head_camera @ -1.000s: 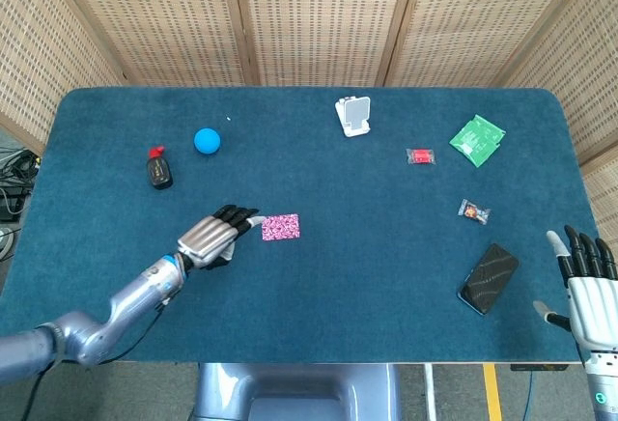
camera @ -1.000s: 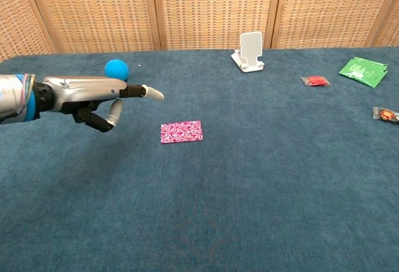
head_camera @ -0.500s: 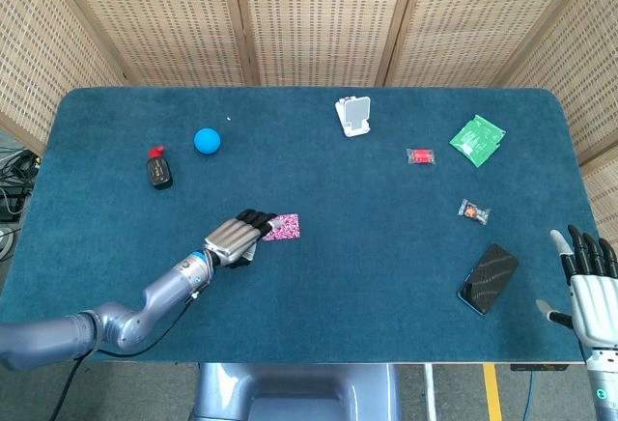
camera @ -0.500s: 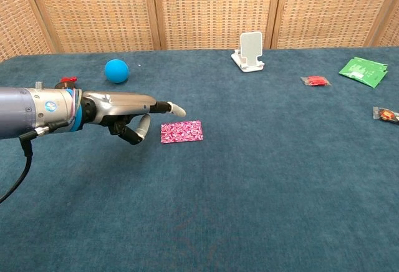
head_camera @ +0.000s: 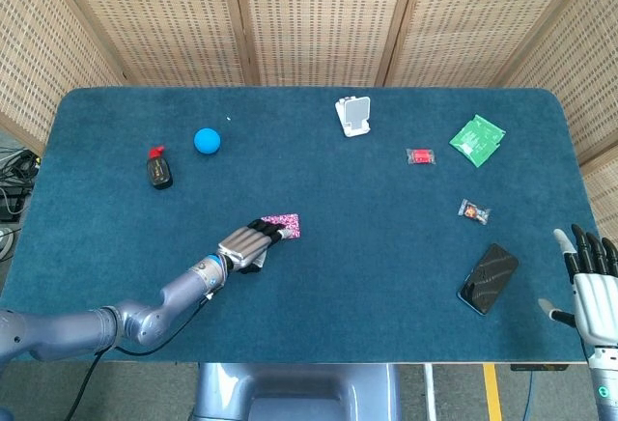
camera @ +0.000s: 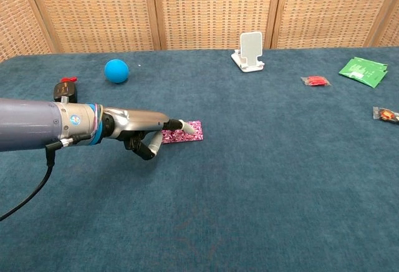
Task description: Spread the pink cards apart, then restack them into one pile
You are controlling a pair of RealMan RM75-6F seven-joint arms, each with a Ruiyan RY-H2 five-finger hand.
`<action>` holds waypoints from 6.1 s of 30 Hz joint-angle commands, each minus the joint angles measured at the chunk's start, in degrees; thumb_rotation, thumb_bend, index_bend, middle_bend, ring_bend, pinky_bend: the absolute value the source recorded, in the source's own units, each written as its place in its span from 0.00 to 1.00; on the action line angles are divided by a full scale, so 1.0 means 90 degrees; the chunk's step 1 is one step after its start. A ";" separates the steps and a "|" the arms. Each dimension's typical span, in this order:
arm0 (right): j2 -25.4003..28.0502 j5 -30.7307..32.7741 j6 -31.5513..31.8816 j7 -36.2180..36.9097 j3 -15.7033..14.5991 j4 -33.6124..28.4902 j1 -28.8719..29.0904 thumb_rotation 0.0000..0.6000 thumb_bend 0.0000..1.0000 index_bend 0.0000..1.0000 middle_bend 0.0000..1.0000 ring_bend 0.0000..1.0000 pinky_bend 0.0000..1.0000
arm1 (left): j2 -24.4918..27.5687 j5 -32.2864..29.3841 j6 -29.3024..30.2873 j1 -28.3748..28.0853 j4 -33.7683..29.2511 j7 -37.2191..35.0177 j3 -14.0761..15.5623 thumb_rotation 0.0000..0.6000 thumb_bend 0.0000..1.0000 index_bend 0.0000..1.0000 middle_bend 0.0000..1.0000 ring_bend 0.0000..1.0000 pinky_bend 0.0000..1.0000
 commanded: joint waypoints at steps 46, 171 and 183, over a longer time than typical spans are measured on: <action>0.0029 -0.0037 0.0020 -0.0020 -0.0048 -0.0072 0.0012 1.00 0.00 0.00 0.00 0.00 0.00 | 0.0100 0.0480 0.0439 -0.0217 -0.0510 -0.0119 0.0352 1.00 1.00 0.00 0.00 0.00 0.00; 0.0154 0.0244 -0.0344 0.0600 -0.0011 0.0130 0.0123 1.00 0.00 0.00 0.00 0.00 0.00 | -0.1730 -0.4262 0.1736 -0.1144 0.1792 0.2521 -0.0908 1.00 0.20 0.58 0.00 0.00 0.00; 0.0170 0.0208 -0.0327 0.0635 -0.0022 0.0113 0.0119 1.00 0.00 0.00 0.00 0.00 0.00 | -0.1708 -0.4268 0.1907 -0.1062 0.1649 0.2664 -0.0985 1.00 0.33 0.62 0.00 0.00 0.00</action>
